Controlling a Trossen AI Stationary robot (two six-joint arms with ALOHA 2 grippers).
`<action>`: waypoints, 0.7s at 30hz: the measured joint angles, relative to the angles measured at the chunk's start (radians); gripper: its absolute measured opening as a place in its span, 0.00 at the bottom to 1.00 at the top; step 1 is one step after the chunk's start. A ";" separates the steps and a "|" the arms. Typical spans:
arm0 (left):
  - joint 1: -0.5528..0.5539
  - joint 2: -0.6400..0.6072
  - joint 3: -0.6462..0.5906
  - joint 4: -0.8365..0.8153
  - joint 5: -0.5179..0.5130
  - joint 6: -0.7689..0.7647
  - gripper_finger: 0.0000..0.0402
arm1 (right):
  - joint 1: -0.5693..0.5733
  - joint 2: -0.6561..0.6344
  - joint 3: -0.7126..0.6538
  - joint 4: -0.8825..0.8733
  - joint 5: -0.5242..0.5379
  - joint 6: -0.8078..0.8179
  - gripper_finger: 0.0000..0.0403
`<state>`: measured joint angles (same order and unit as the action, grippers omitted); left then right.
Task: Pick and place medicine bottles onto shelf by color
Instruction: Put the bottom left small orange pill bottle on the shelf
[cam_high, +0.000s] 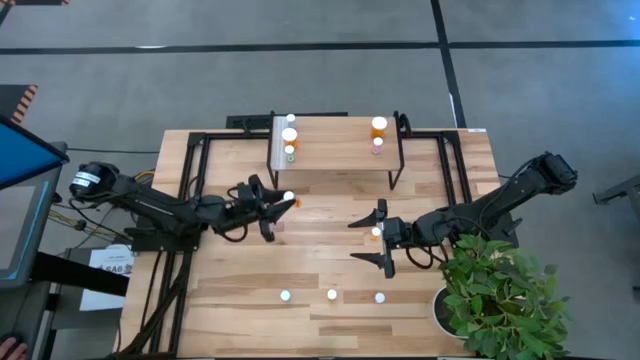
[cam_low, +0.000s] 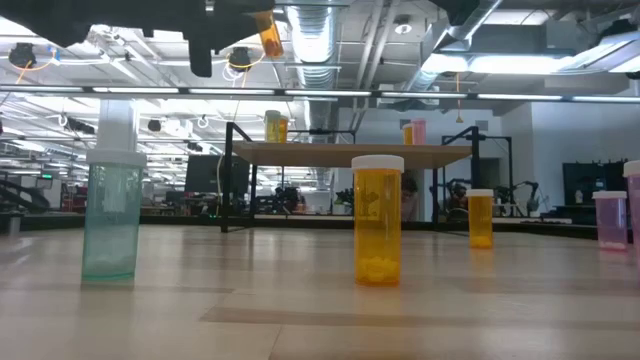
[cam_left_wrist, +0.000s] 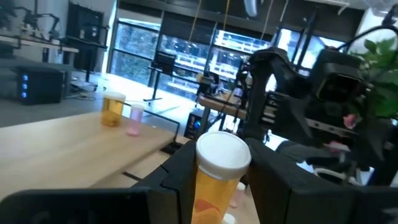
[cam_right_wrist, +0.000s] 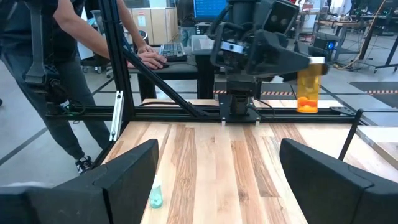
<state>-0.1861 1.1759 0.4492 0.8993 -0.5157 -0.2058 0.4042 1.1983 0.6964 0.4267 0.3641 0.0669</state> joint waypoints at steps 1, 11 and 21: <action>0.013 0.000 0.000 0.000 0.006 -0.003 0.26 | 0.000 0.000 0.000 0.000 0.000 0.000 0.89; 0.130 0.000 0.000 0.014 0.059 -0.028 0.26 | 0.000 0.000 0.000 0.000 0.000 0.000 0.89; 0.184 0.000 0.000 0.013 0.067 -0.066 0.26 | 0.000 0.000 0.000 0.000 0.000 -0.018 0.89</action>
<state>-0.0019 1.1763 0.4492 0.9119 -0.4490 -0.2714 0.4042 1.1984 0.6964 0.4271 0.3641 0.0486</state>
